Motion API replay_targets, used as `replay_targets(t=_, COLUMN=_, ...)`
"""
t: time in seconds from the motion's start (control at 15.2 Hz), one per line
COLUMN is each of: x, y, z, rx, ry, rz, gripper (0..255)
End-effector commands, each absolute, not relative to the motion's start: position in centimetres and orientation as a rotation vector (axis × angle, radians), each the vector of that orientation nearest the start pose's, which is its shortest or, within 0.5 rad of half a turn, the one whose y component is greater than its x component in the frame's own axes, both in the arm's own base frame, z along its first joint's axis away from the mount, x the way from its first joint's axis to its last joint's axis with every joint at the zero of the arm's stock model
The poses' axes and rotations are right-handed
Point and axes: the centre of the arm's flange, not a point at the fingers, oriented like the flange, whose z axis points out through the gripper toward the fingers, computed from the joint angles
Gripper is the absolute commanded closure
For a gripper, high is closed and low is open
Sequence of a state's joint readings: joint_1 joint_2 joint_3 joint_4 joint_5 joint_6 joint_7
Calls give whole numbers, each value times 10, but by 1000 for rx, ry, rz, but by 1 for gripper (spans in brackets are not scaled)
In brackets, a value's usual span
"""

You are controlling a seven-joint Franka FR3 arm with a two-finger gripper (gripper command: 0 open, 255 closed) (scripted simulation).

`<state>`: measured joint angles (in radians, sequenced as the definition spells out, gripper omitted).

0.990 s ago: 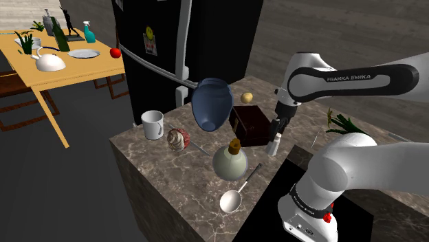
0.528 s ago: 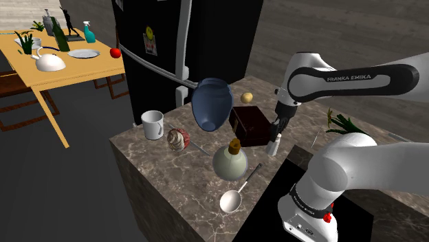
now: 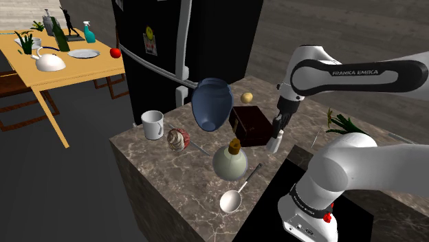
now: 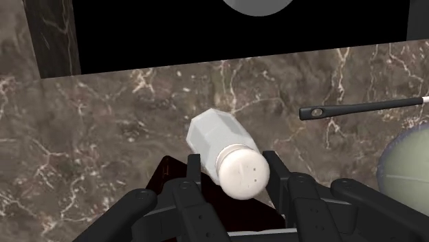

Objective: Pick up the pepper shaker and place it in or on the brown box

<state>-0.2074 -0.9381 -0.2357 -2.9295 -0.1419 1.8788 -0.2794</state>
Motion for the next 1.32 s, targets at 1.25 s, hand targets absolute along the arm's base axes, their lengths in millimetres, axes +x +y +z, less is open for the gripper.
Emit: replay_targets(t=1.25, x=233, y=-106, z=493, rx=-3047, ry=9, rz=149, gripper=255)
